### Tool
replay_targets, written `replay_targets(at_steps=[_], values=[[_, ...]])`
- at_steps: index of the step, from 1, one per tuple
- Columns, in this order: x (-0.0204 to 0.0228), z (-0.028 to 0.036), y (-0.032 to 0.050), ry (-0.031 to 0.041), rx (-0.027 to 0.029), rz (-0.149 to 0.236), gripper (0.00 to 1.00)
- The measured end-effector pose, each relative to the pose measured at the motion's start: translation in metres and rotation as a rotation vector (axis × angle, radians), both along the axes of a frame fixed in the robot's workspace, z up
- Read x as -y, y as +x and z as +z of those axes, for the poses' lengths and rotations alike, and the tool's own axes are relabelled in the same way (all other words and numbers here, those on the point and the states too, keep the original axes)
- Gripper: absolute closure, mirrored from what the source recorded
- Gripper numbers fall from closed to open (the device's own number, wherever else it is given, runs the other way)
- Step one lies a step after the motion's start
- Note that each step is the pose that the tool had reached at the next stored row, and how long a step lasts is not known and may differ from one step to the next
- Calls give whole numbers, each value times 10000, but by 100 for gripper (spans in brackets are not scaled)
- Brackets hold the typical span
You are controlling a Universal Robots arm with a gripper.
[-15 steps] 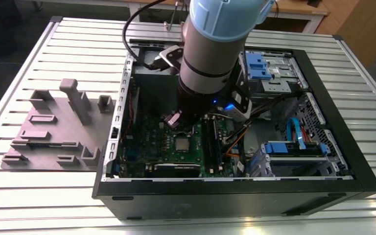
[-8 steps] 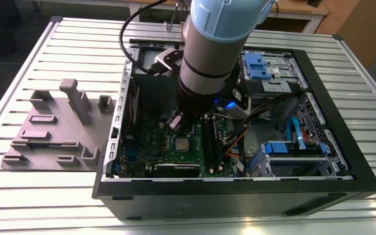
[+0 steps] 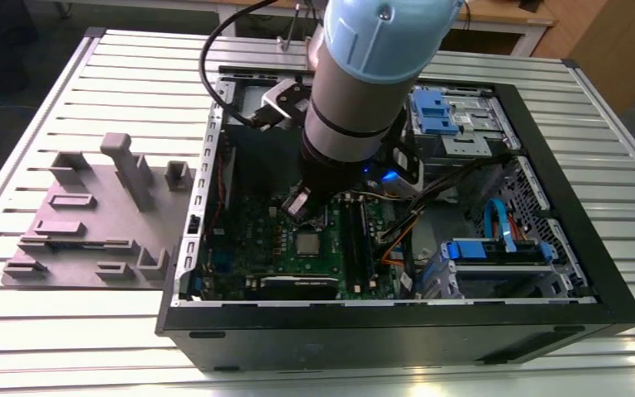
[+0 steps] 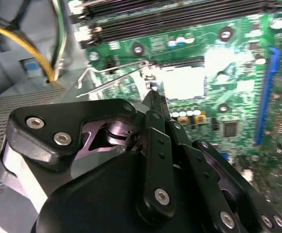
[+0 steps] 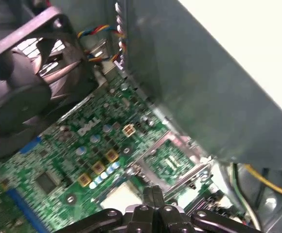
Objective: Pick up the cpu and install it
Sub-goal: 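Close the cpu cover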
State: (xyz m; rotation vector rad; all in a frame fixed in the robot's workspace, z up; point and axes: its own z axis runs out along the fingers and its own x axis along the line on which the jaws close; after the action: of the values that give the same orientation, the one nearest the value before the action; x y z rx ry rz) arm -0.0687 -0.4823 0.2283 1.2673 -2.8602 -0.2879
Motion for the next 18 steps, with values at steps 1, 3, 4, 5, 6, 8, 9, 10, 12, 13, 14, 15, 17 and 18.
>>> replay_targets(at_steps=[1, 3, 4, 5, 6, 8, 9, 10, 12, 13, 14, 15, 17, 18], values=[[0, -1, 1, 77, 10, 0, 89], [-1, -11, 13, 97, 15, 0, 89], [-1, -16, 22, 93, 13, 0, 89], [-4, -23, 35, 93, 13, 0, 89], [-9, -31, 52, 94, 14, 0, 89], [-21, -48, 94, 95, 15, 1, 89], [-27, -56, 114, 95, 14, 0, 89], [-33, -62, 129, 95, 13, 1, 89], [-49, -73, 164, 94, 14, 0, 89], [-57, -76, 177, 94, 14, 0, 89], [-65, -79, 190, 94, 14, 0, 89], [-71, -81, 204, 94, 14, 0, 89], [-80, -84, 227, 95, 14, -2, 89], [-81, -86, 236, 95, 15, -10, 89]])
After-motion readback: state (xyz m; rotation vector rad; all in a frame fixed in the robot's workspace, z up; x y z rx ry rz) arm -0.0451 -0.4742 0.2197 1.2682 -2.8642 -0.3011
